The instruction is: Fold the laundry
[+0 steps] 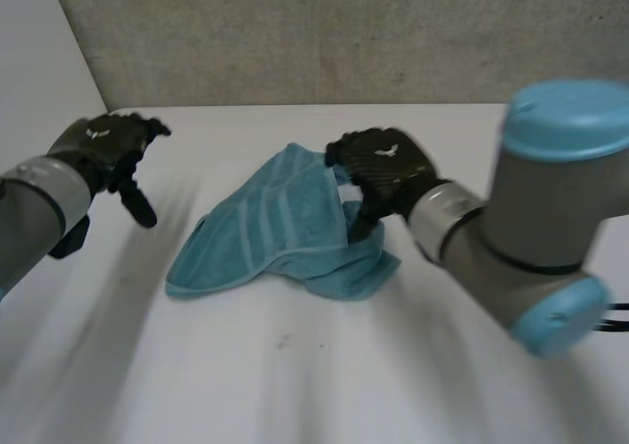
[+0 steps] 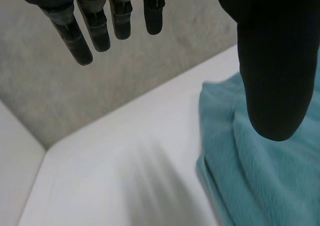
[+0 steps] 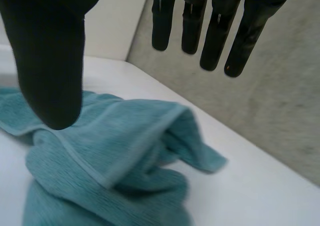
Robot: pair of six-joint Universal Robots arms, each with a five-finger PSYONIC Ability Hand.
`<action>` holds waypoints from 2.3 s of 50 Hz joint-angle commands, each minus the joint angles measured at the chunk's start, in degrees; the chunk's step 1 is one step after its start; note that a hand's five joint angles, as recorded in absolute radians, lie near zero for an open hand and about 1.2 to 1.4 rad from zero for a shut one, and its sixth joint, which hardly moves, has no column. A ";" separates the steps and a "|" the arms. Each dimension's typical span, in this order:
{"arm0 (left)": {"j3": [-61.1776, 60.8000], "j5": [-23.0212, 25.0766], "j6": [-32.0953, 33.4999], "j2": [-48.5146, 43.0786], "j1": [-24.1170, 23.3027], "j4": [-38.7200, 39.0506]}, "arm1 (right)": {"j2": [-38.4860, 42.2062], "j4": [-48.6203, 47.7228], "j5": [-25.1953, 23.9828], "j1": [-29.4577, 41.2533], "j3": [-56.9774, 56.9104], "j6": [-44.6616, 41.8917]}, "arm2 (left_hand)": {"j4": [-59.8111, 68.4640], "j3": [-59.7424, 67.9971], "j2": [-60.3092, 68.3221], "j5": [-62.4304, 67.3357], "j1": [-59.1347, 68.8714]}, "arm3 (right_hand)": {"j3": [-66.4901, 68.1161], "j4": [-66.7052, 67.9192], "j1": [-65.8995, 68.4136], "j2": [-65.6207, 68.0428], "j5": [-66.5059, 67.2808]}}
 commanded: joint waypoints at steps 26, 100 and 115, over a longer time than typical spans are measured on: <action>-17.63 3.87 -0.91 5.17 8.20 8.43 | 29.65 -3.00 0.74 4.03 -23.03 1.41 | -0.75 -1.28 -0.60 -1.60 -0.11 | 24.44 24.50 27.54 24.40 25.14; -11.48 29.61 -8.91 -13.63 5.13 19.85 | -20.80 7.81 4.35 -7.31 -8.00 -9.66 | 14.05 13.52 14.20 13.20 14.69 | 57.01 57.07 60.12 56.98 57.71; -5.33 31.29 -9.00 -23.92 -1.29 20.64 | -20.63 7.81 4.26 -9.33 -5.28 -9.93 | 14.39 13.86 14.54 13.54 15.03 | 57.01 57.07 60.12 56.98 57.71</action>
